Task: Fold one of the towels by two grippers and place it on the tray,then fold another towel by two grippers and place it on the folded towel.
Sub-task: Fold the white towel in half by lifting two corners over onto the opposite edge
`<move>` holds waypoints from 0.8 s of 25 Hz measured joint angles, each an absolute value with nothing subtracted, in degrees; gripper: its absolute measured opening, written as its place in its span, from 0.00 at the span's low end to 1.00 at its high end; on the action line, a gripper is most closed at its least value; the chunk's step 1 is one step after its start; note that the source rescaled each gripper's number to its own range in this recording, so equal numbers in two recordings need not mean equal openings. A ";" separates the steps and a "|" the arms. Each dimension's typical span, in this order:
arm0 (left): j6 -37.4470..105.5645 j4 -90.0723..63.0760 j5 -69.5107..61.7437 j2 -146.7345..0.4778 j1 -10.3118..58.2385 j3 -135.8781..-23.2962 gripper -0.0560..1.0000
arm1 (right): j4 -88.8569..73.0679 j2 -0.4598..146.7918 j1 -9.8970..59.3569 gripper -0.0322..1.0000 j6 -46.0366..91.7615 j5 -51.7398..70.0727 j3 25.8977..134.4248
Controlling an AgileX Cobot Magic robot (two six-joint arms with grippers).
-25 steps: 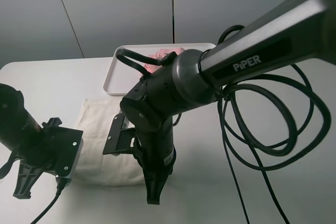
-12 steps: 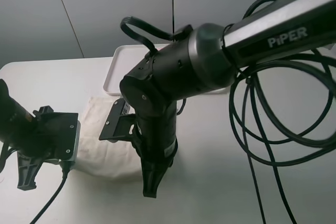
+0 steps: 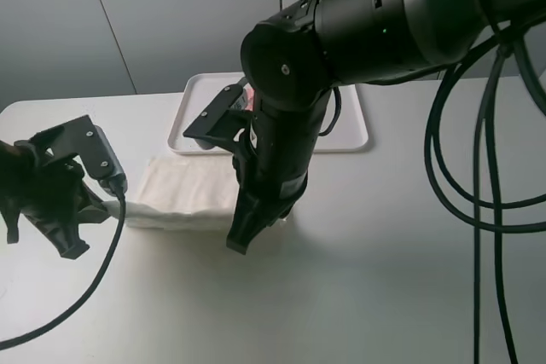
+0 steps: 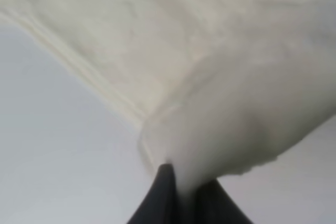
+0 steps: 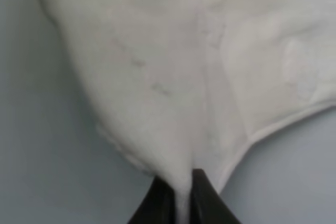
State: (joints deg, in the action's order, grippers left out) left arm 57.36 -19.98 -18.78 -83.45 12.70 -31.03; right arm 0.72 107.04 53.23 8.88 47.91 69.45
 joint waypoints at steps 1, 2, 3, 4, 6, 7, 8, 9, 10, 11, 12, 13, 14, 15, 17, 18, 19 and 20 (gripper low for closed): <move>57.38 -21.63 -18.23 -83.45 12.43 -31.03 0.06 | 0.72 107.04 52.75 0.03 8.42 47.77 69.45; 57.38 -22.83 -17.51 -83.45 12.34 -31.03 0.06 | 0.72 107.04 52.28 0.03 8.00 46.99 69.45; 57.38 -24.48 -16.64 -83.45 12.29 -31.03 0.06 | 0.72 107.04 51.87 0.03 7.72 46.14 69.45; 57.38 -26.16 -15.94 -83.45 12.19 -31.03 0.06 | 0.72 107.04 51.52 0.03 7.27 45.24 69.45; 57.38 -28.62 -14.38 -83.45 12.19 -31.14 0.06 | 0.72 107.04 50.89 0.03 5.98 42.64 69.36; 57.38 -29.56 -14.11 -83.45 12.14 -31.59 0.06 | 0.82 107.04 50.65 0.03 5.42 41.40 69.36; 57.24 -30.55 -13.69 -83.45 12.14 -32.15 0.06 | 1.21 107.04 50.40 0.03 4.89 40.44 69.36; 56.80 -31.44 -13.33 -83.45 12.14 -32.83 0.06 | 1.92 107.04 50.29 0.03 4.20 39.46 69.36; 56.04 -32.27 -13.04 -83.58 12.14 -33.60 0.06 | 2.54 107.04 50.02 0.03 3.77 38.67 69.36; 55.01 -32.81 -12.78 -83.88 12.14 -34.50 0.06 | 3.13 107.04 49.80 0.03 3.17 38.16 69.36; 54.23 -33.10 -12.80 -84.69 12.14 -35.32 0.06 | 4.04 107.04 49.64 0.03 2.10 37.42 69.36; 53.51 -33.32 -12.95 -85.53 12.14 -36.39 0.06 | 4.79 107.04 49.23 0.03 1.40 36.96 69.36; 52.85 -33.34 -13.26 -86.79 12.14 -37.50 0.06 | 5.34 107.04 48.72 0.03 0.60 36.41 69.36; 52.39 -33.44 -13.53 -88.16 12.14 -38.43 0.06 | 5.66 107.04 48.26 0.03 0.00 35.88 69.36; 50.63 -33.58 -13.78 -90.66 12.14 -40.46 0.06 | 6.30 107.04 46.87 0.03 0.00 34.96 69.36; 50.11 -33.73 -13.78 -91.88 12.14 -41.45 0.06 | 6.40 107.04 46.21 0.03 -0.55 34.50 69.36; 49.75 -33.72 -13.81 -92.94 12.14 -42.28 0.06 | 6.51 107.04 45.55 0.03 -0.79 33.87 69.36; 49.30 -33.72 -13.81 -93.89 12.14 -43.28 0.06 | 6.51 107.04 44.61 0.03 -1.07 33.23 69.36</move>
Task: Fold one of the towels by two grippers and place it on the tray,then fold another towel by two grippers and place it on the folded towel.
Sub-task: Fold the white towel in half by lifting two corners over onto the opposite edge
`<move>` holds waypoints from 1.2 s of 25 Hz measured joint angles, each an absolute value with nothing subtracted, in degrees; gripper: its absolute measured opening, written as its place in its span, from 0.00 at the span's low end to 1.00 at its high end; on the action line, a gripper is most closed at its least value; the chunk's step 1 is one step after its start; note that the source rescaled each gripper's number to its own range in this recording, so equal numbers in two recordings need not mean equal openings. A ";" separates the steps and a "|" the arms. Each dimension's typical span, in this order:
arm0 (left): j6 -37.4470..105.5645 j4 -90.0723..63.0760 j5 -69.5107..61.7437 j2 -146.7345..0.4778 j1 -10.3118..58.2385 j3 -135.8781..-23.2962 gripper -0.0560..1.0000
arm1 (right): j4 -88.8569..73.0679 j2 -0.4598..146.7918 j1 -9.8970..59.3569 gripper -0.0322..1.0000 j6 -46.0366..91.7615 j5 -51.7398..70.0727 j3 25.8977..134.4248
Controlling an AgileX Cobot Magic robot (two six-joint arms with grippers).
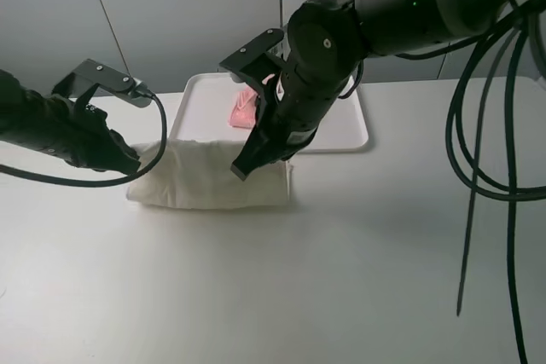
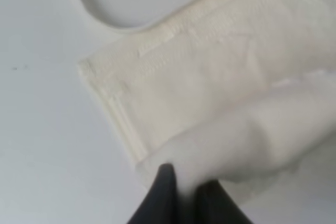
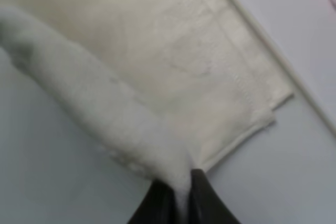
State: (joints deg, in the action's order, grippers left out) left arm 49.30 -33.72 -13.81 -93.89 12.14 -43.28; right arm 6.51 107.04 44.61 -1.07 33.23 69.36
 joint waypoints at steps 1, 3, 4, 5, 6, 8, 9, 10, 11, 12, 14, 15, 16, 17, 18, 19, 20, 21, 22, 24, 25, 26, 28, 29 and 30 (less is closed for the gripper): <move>48.88 -33.72 -13.81 -94.61 12.14 -44.26 0.06 | 6.60 107.04 43.85 0.03 -1.22 32.69 69.36; 48.11 -33.72 -13.81 -96.33 12.14 -46.01 0.06 | 6.60 107.04 42.59 0.03 -1.34 31.62 69.36; 47.47 -33.72 -13.81 -97.07 12.14 -46.91 0.06 | 6.60 107.04 42.10 0.03 -1.43 31.00 69.36; 46.93 -33.72 -13.81 -97.93 12.14 -47.72 0.06 | 6.48 107.43 41.62 0.03 -1.43 30.53 69.36; 46.50 -33.72 -13.81 -98.74 12.14 -48.20 0.06 | 6.39 107.83 41.21 0.03 -1.47 30.23 69.36; 45.96 -33.84 -13.92 -100.13 12.14 -49.24 0.06 | 6.36 109.51 40.98 0.03 -1.47 29.53 69.36; 45.72 -33.84 -13.92 -100.66 12.14 -49.43 0.06 | 6.36 110.31 40.86 0.03 -1.73 29.02 69.36; 45.59 -33.84 -13.92 -101.07 12.14 -49.46 0.06 | 6.36 111.17 40.86 0.03 -1.95 28.36 69.36; 45.59 -33.71 -14.02 -101.30 12.14 -49.46 0.06 | 6.36 111.72 40.86 0.03 -2.27 27.64 69.36; 45.59 -33.47 -14.02 -101.29 12.14 -49.46 0.06 | 6.36 112.57 40.74 0.03 -2.63 26.71 69.36; 45.59 -33.19 -14.02 -101.29 12.14 -49.62 0.06 | 6.36 113.46 40.65 0.03 -3.25 24.92 69.36; 45.48 -33.19 -14.02 -101.29 12.14 -49.73 0.06 | 6.36 113.77 40.65 0.03 -3.36 24.25 69.36; 45.48 -33.09 -14.02 -101.29 12.14 -49.73 0.06 | 6.36 114.19 40.65 0.03 -3.50 23.52 69.36; 45.48 -33.09 -13.92 -101.29 12.14 -49.73 0.06 | 6.36 114.47 40.65 0.03 -3.63 22.80 69.36; 45.48 -33.09 -13.79 -101.29 12.14 -49.82 0.06 | 6.36 114.88 40.65 0.03 -3.63 22.37 69.36; 45.36 -32.96 -13.67 -101.29 12.14 -49.82 0.06 | 6.36 115.01 40.65 0.03 -3.63 21.91 69.36; 45.36 -32.96 -13.67 -101.29 12.14 -49.82 0.06 | 6.36 115.27 40.65 0.03 -3.73 21.35 69.36; 45.36 -32.96 -13.67 -101.29 12.14 -49.82 0.06 | 6.36 115.55 40.65 0.03 -3.86 20.76 69.36; 45.36 -32.96 -13.67 -101.29 12.14 -49.82 0.06 | 6.36 115.55 40.65 0.03 -3.85 20.11 69.36; 44.81 -32.84 -13.67 -101.29 12.14 -49.82 0.06 | 6.36 115.63 40.65 0.03 -3.85 18.34 69.36; 44.27 -32.84 -13.67 -101.29 12.14 -49.82 0.06 | 6.36 115.63 40.65 0.05 -3.85 17.75 69.36; 43.58 -32.57 -13.67 -101.29 12.14 -49.82 0.06 | 6.36 115.63 40.65 0.08 -3.85 17.37 69.36; 42.86 -32.04 -13.55 -101.29 12.14 -49.82 0.12 | 6.36 115.63 40.65 0.22 -3.85 17.54 69.36; 42.62 -31.97 -13.45 -101.29 12.14 -49.82 0.19 | 6.36 115.63 40.65 0.33 -3.85 17.81 69.36; 42.54 -31.92 -13.32 -101.29 12.14 -49.82 0.28 | 6.36 115.63 40.61 0.48 -3.85 18.03 69.36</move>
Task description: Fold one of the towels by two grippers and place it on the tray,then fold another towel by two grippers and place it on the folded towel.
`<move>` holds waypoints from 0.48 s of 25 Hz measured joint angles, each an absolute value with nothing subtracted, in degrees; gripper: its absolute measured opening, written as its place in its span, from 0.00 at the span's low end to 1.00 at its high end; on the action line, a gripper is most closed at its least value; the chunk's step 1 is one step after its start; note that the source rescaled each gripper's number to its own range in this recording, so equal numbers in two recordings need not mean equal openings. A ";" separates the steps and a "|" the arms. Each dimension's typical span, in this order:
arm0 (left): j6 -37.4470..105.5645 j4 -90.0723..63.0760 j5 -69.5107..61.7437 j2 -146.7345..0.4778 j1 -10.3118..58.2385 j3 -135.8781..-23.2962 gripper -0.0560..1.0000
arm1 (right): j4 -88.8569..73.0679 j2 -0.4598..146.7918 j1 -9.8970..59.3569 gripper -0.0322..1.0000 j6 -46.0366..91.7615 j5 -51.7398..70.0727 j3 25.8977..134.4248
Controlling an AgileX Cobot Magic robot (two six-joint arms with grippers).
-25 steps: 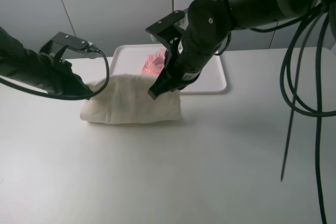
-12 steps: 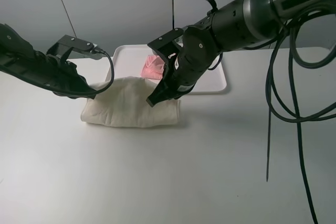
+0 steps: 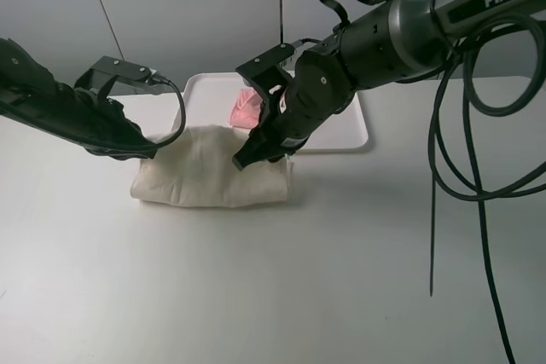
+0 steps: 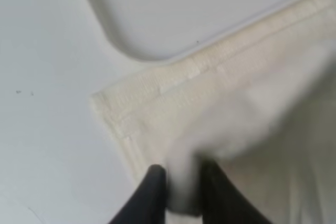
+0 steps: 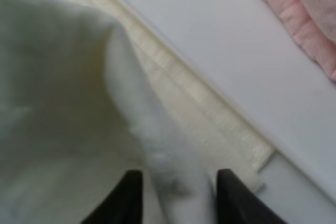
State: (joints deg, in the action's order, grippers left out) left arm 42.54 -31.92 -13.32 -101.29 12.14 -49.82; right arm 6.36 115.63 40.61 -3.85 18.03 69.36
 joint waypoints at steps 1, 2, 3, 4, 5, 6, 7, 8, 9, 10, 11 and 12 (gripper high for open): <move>42.18 -31.83 -13.33 -101.29 12.14 -49.82 0.42 | 6.36 115.63 40.61 0.62 -4.01 18.31 69.36; 41.57 -31.83 -13.03 -101.29 12.14 -49.82 0.58 | 6.36 115.63 40.61 0.79 -4.28 18.57 69.36; 40.24 -31.71 -12.59 -101.29 12.14 -49.82 0.72 | 6.36 115.63 40.61 0.89 -4.70 18.82 69.36; 38.70 -31.71 -12.04 -101.29 12.14 -49.82 0.87 | 6.36 115.63 40.61 0.96 -4.91 19.33 69.36; 37.50 -31.71 -11.90 -101.29 12.14 -49.82 0.94 | 6.36 115.63 40.61 0.98 -5.22 19.97 69.36; 36.44 -31.71 -11.90 -101.29 12.14 -49.95 0.97 | 6.36 115.63 40.61 0.99 -5.65 20.71 69.36; 35.76 -31.71 -12.45 -101.29 12.14 -50.18 0.98 | 6.36 115.63 40.61 0.99 -6.10 21.71 69.36; 35.43 -31.71 -13.42 -101.29 12.14 -50.45 0.98 | 6.36 115.63 40.61 1.00 -6.81 22.71 69.36; 35.08 -31.71 -14.75 -101.29 12.14 -50.96 0.98 | 6.36 115.63 40.61 1.00 -7.14 23.59 69.36; 34.24 -31.71 -16.09 -101.29 12.14 -51.56 0.98 | 6.36 115.63 40.61 1.00 -7.49 24.80 69.46; 32.56 -31.43 -17.26 -101.29 12.14 -52.18 0.98 | 6.36 115.63 40.61 1.00 -7.62 26.15 69.88; 30.46 -30.68 -18.29 -101.45 12.14 -52.81 0.98 | 6.36 115.63 40.61 1.00 -7.71 27.50 70.37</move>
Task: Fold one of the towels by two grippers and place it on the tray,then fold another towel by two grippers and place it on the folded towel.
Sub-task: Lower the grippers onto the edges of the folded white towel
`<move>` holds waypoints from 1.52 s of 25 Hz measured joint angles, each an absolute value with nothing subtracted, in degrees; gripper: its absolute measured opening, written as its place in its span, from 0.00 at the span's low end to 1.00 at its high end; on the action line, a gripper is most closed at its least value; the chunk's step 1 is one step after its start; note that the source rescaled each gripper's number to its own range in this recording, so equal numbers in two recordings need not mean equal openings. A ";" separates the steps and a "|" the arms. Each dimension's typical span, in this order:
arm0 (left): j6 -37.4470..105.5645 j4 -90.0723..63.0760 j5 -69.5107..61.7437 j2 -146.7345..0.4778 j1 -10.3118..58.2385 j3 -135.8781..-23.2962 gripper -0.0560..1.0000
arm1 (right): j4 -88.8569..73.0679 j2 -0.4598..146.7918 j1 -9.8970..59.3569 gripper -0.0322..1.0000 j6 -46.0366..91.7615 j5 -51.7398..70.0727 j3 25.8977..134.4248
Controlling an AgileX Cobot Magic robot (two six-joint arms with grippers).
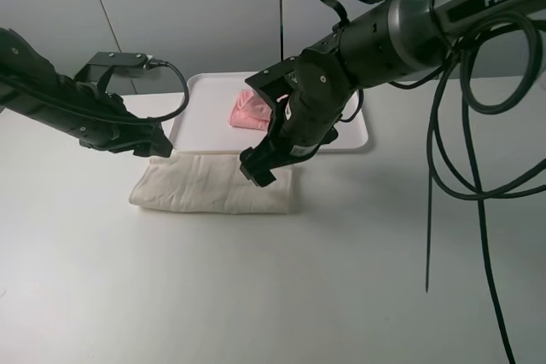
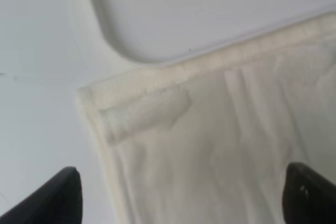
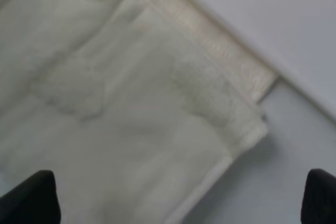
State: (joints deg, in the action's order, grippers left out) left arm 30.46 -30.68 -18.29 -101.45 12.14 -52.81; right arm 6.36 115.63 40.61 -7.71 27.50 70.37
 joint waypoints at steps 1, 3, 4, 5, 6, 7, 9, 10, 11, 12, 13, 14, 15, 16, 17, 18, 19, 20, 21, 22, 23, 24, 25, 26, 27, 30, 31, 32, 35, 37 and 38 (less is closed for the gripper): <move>27.54 -29.51 -19.64 -101.87 12.14 -53.83 0.98 | 6.25 115.63 40.50 1.00 -7.95 28.70 71.18; 20.24 -24.78 -23.32 -103.19 12.14 -56.28 0.98 | 6.12 115.63 40.38 1.00 -7.99 31.61 72.88; 16.71 -21.60 -25.94 -104.25 12.14 -57.87 0.98 | 5.87 115.63 40.14 1.00 -7.99 32.87 73.81; 12.16 -18.73 -28.89 -105.25 12.14 -59.44 0.98 | 5.43 115.63 40.02 1.00 -7.99 34.55 74.72; 7.48 -15.06 -31.72 -106.53 12.14 -60.95 0.98 | 5.11 115.63 39.89 1.00 -7.99 36.36 75.62; 3.78 -11.51 -33.78 -107.81 12.14 -62.05 0.98 | 4.81 115.63 39.89 1.00 -7.99 38.17 76.28; -2.20 -6.77 -37.29 -109.81 12.14 -64.01 0.98 | 3.57 115.63 39.89 1.00 -6.99 41.15 77.62; -3.61 -5.43 -37.98 -110.63 12.05 -64.42 0.98 | 3.15 115.63 39.89 1.00 -6.27 42.47 78.10; -4.37 -4.69 -38.23 -111.17 12.05 -64.66 0.98 | 2.18 115.63 39.89 1.00 -5.51 43.43 78.55; -4.87 -4.36 -38.23 -111.64 12.05 -64.69 0.98 | 1.62 115.63 39.89 1.00 -4.94 44.11 78.67; -5.28 -4.11 -38.23 -111.92 12.05 -64.79 0.98 | 0.77 115.63 39.89 1.00 -4.45 44.75 78.83; -5.40 -4.09 -38.23 -112.17 12.05 -64.79 0.98 | 0.43 115.63 39.89 1.00 -4.18 45.05 78.94; -5.49 -3.99 -38.23 -112.39 12.05 -64.79 0.98 | 0.00 115.63 39.89 1.00 -3.90 45.33 78.94; -5.61 -3.88 -38.01 -112.52 12.05 -64.79 0.98 | 0.00 115.63 39.89 1.00 -3.79 45.61 78.97; -5.72 -3.63 -38.01 -112.75 12.05 -64.79 0.98 | -0.64 115.63 39.89 1.00 -3.66 45.90 79.06; -5.85 -3.23 -38.01 -113.03 12.05 -64.79 0.98 | -0.78 115.63 39.89 1.00 -3.52 46.13 79.06; -6.34 -2.77 -38.01 -113.27 12.05 -64.79 0.98 | -0.78 115.63 39.89 1.00 -3.42 46.30 79.06; -7.22 -2.22 -38.11 -113.41 12.05 -64.79 0.98 | -0.78 115.63 39.89 1.00 -3.31 46.59 79.06; -7.84 -1.47 -38.22 -113.70 12.05 -64.79 0.98 | -0.78 115.63 39.89 1.00 -3.31 46.90 79.06; -8.24 -0.94 -38.32 -114.07 12.05 -64.79 0.98 | -0.78 115.63 39.89 1.00 -3.20 47.14 79.06; -8.49 -0.51 -38.48 -114.25 12.05 -64.79 0.98 | -0.78 115.63 39.89 1.00 -2.86 47.60 79.06; -8.74 0.00 -38.61 -114.60 12.05 -64.79 0.98 | -0.78 115.63 39.89 1.00 -2.75 47.99 79.06; -9.02 0.34 -38.61 -114.87 12.05 -64.79 0.98 | -0.78 115.63 39.89 1.00 -2.64 48.34 79.06; -9.31 0.60 -38.61 -115.09 12.05 -64.79 0.98 | -0.78 115.63 39.89 1.00 -2.43 48.64 79.06; -9.57 1.02 -38.61 -115.38 12.05 -64.79 0.98 | -0.78 115.63 39.89 1.00 -2.43 48.89 79.06; -9.97 1.55 -38.77 -116.29 12.05 -64.92 0.98 | -0.78 115.63 39.89 1.00 -2.43 49.46 79.06; -10.09 1.55 -38.88 -116.66 12.05 -65.04 0.98 | -0.89 115.63 39.89 1.00 -2.43 49.51 79.06; -10.09 1.55 -38.88 -116.92 12.05 -65.05 0.98 | -0.88 115.63 39.89 1.00 -2.43 49.51 79.06; -10.20 1.55 -39.02 -117.52 12.05 -65.31 0.98 | -1.07 115.63 39.89 1.00 -2.43 49.61 79.06; -10.20 1.55 -39.26 -117.90 12.05 -65.40 0.98 | -1.19 115.63 39.89 1.00 -2.43 49.50 79.06; -10.20 1.55 -39.40 -117.90 12.05 -65.54 0.98 | -1.19 115.63 39.89 1.00 -2.43 49.50 79.06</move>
